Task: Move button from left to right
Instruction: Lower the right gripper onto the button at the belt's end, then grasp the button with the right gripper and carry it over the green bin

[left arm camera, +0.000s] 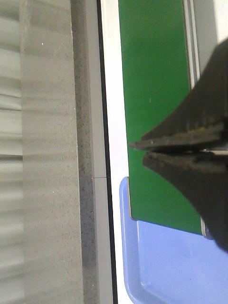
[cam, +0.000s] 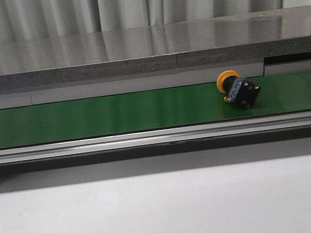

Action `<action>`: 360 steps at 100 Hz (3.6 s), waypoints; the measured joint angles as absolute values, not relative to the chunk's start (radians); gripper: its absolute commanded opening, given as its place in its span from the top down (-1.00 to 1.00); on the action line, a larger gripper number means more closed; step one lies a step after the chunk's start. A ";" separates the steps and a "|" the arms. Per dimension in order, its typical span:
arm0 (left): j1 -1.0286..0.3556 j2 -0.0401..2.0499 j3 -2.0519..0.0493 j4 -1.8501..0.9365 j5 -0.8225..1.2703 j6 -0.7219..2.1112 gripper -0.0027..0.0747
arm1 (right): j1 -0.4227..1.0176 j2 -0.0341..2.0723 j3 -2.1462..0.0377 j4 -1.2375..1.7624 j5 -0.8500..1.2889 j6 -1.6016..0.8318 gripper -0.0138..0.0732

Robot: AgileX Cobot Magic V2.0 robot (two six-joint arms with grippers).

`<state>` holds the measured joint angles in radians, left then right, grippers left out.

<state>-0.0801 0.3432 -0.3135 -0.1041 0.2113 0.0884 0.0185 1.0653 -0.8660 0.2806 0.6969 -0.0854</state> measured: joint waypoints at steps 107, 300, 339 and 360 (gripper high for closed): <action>-0.080 0.343 -0.313 -0.104 0.211 0.088 0.98 | 0.073 1.644 -1.058 0.415 0.559 -0.252 -0.50; -0.080 0.343 -0.313 -0.104 0.211 0.088 0.98 | -0.486 1.881 -1.334 0.285 0.693 -0.567 0.51; -0.080 0.343 -0.313 -0.104 0.211 0.088 0.98 | -0.488 1.926 -1.334 0.240 0.683 -0.567 0.50; -0.080 0.343 -0.313 -0.104 0.211 0.088 0.98 | -0.488 1.944 -1.334 0.240 0.683 -0.567 0.47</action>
<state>-0.0801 0.3432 -0.3135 -0.1041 0.2113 0.0884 -0.4882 1.9440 -1.3344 0.2396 0.6835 -0.5672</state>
